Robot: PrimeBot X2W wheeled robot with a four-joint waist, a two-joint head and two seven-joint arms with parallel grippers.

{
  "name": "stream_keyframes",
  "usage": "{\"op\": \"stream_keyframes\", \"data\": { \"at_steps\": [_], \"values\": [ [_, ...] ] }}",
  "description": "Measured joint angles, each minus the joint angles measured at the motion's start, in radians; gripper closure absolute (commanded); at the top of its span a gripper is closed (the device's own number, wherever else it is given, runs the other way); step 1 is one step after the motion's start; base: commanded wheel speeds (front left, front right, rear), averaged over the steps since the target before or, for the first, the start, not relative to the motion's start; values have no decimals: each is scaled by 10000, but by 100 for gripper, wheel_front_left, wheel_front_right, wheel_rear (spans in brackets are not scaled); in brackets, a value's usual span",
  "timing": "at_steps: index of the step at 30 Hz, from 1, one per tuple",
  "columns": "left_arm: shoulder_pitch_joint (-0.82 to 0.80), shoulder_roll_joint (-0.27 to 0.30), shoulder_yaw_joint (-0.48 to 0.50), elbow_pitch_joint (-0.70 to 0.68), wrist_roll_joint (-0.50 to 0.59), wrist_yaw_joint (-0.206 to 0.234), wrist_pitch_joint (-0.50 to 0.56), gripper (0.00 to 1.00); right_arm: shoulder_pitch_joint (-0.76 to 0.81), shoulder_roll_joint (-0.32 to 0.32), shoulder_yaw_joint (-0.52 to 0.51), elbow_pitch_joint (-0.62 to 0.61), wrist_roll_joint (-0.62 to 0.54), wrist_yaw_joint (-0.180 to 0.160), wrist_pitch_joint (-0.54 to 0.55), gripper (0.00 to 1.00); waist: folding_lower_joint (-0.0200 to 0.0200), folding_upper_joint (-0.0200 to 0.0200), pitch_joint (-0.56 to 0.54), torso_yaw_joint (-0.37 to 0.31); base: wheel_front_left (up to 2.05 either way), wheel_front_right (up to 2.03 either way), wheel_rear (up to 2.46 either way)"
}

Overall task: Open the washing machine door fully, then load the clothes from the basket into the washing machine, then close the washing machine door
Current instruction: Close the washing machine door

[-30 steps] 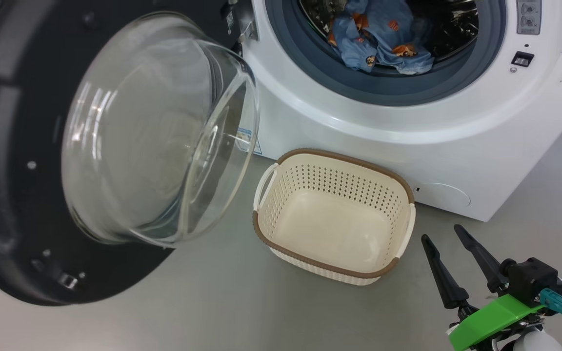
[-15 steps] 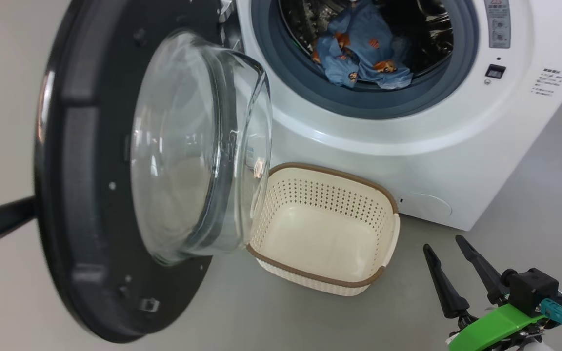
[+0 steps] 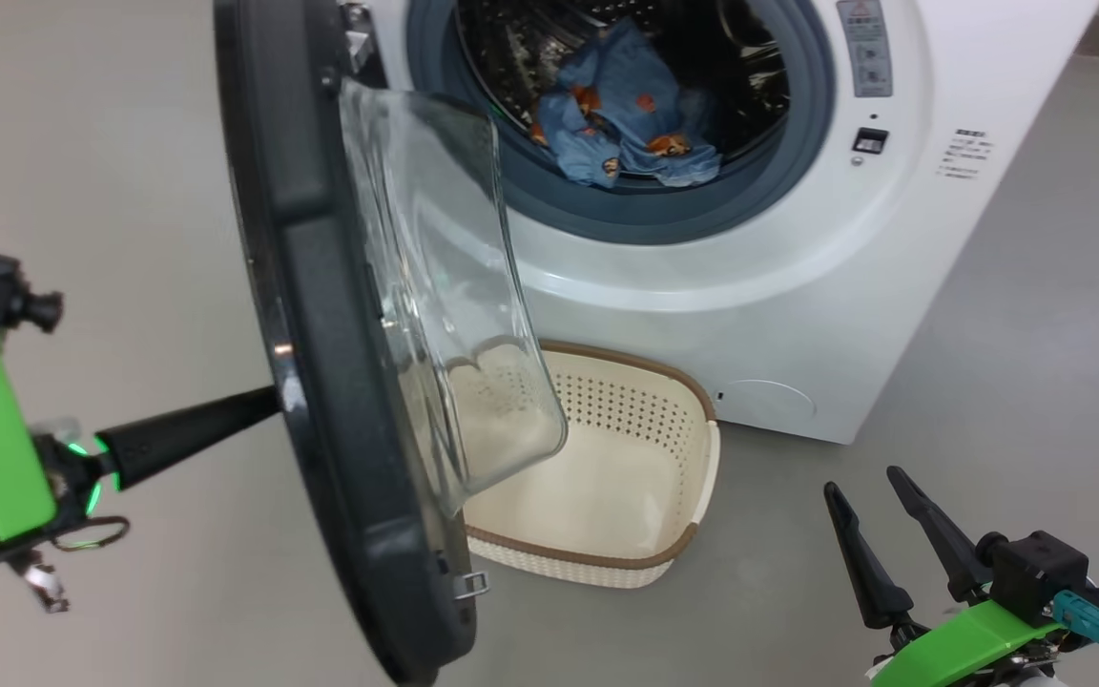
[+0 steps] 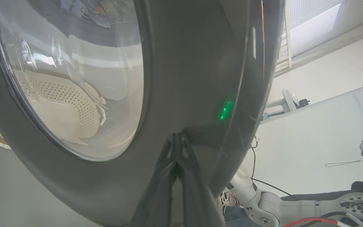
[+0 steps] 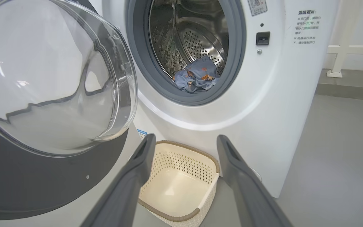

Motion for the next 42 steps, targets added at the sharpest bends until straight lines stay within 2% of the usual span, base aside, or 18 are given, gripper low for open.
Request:
{"op": "stream_keyframes", "data": {
  "at_steps": [9, 24, 33, 42],
  "values": [
    [-442, -807, -337, 117, 535, 0, -268, 100, 143, 163, -33, -6, 0, 0, 0, 0, 0, 0, -81, -741, 0, 0, 0],
    [-1320, -1609, -796, 761, 1206, -10, -1267, 100, 142, 324, -194, -38, 0, 0, 0, 0, 0, 0, -49, -2032, 0, 0, 0],
    [-1391, -1574, -890, 784, 1206, -12, -1601, 100, 143, 345, -357, -61, -4, 0, 0, 0, 0, 0, -13, -1970, 0, 0, 0],
    [-663, -1191, -727, 752, 1241, -12, -2142, 100, 143, 368, -359, -59, -4, 0, 0, 0, 0, 0, -84, -1605, 0, 0, 0]
  ]
}}
